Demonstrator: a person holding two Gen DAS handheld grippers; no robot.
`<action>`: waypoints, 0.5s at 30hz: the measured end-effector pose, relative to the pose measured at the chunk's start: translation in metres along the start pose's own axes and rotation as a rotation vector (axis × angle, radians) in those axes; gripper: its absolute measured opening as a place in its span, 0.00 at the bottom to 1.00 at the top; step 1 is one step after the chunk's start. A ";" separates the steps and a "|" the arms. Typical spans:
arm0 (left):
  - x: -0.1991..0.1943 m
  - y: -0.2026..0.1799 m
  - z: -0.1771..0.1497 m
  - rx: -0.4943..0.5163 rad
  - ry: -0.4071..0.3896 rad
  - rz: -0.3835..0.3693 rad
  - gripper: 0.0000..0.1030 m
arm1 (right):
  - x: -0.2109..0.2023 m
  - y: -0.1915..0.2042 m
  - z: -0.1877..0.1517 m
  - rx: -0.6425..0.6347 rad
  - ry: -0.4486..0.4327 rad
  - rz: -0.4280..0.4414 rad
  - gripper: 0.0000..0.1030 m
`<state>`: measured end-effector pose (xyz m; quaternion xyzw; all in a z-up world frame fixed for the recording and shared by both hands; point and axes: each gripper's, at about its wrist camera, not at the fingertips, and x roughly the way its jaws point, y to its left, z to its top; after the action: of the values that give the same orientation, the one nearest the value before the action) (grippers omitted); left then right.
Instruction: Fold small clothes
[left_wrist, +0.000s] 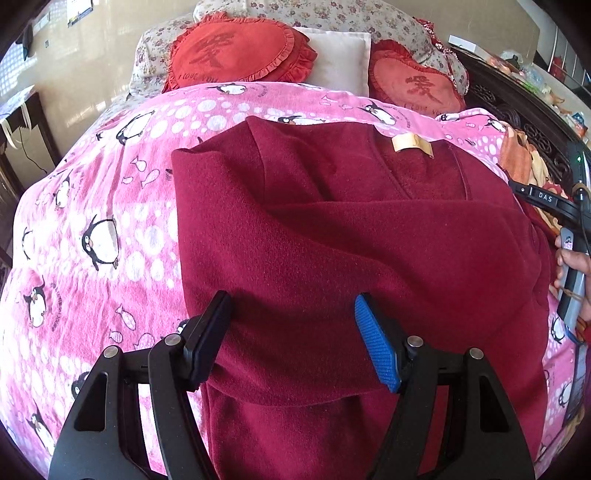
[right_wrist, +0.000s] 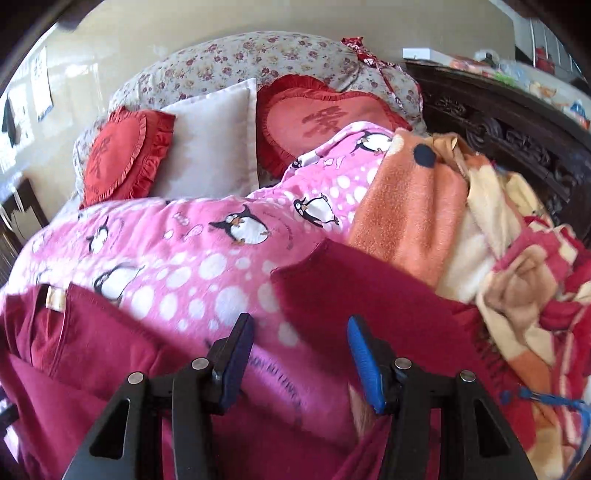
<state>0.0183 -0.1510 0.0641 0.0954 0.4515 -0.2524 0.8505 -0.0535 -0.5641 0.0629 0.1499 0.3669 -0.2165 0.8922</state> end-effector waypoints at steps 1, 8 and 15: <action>0.001 0.000 0.000 -0.001 0.000 0.001 0.68 | 0.003 -0.008 0.000 0.025 0.010 0.016 0.43; -0.001 -0.002 0.003 0.002 -0.002 0.000 0.67 | -0.024 -0.044 -0.002 0.190 -0.016 0.155 0.04; -0.030 0.007 0.010 -0.015 -0.074 -0.015 0.67 | -0.145 -0.027 0.025 0.051 -0.167 0.440 0.04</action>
<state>0.0156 -0.1385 0.0937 0.0761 0.4226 -0.2588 0.8653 -0.1446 -0.5585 0.1818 0.2304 0.2449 -0.0378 0.9410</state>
